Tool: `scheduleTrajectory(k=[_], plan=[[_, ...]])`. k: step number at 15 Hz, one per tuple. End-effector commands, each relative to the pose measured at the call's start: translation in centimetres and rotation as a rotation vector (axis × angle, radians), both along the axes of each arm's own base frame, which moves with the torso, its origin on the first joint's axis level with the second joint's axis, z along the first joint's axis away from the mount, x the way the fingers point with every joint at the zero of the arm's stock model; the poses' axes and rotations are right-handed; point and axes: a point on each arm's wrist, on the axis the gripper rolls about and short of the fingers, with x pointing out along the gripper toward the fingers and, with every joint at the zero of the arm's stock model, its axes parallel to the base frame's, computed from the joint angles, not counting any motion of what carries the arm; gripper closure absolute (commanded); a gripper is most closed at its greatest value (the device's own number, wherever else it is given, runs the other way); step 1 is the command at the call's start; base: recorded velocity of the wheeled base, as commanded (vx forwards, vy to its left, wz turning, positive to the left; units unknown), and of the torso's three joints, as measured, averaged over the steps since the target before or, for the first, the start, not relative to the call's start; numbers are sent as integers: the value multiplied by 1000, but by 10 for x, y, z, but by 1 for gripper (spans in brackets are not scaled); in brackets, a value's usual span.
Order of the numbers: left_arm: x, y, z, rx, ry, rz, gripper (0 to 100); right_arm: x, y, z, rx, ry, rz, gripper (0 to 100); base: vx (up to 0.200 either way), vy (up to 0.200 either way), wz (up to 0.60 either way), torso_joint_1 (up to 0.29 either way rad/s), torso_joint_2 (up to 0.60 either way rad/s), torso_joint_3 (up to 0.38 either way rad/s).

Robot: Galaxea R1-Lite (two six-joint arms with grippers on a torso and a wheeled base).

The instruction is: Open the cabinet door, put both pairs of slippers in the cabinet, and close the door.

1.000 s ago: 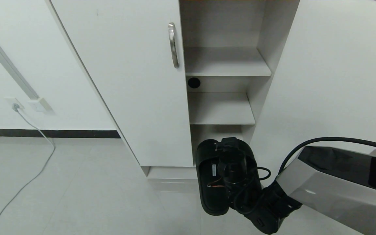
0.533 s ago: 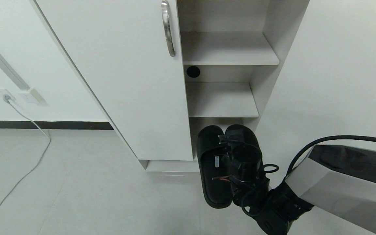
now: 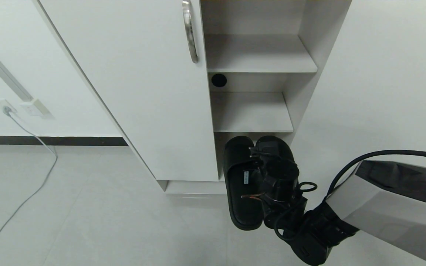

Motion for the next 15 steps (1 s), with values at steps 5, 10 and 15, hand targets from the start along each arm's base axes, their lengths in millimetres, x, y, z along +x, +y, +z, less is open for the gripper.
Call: scheduleTrajectory(k=[5, 10, 15], plan=[[0, 0, 0, -2, 1, -1, 100, 0, -1, 4, 5, -6, -1, 100, 200, 0, 0, 6, 3, 1], [0, 0, 0, -2, 1, 2, 100, 12, -3, -8, -9, 7, -19, 100, 120, 0, 0, -1, 5, 2], [0, 0, 0, -3, 1, 2, 100, 42, 7, -7, 11, -5, -46, 100, 0, 0, 0, 0, 0, 0]])
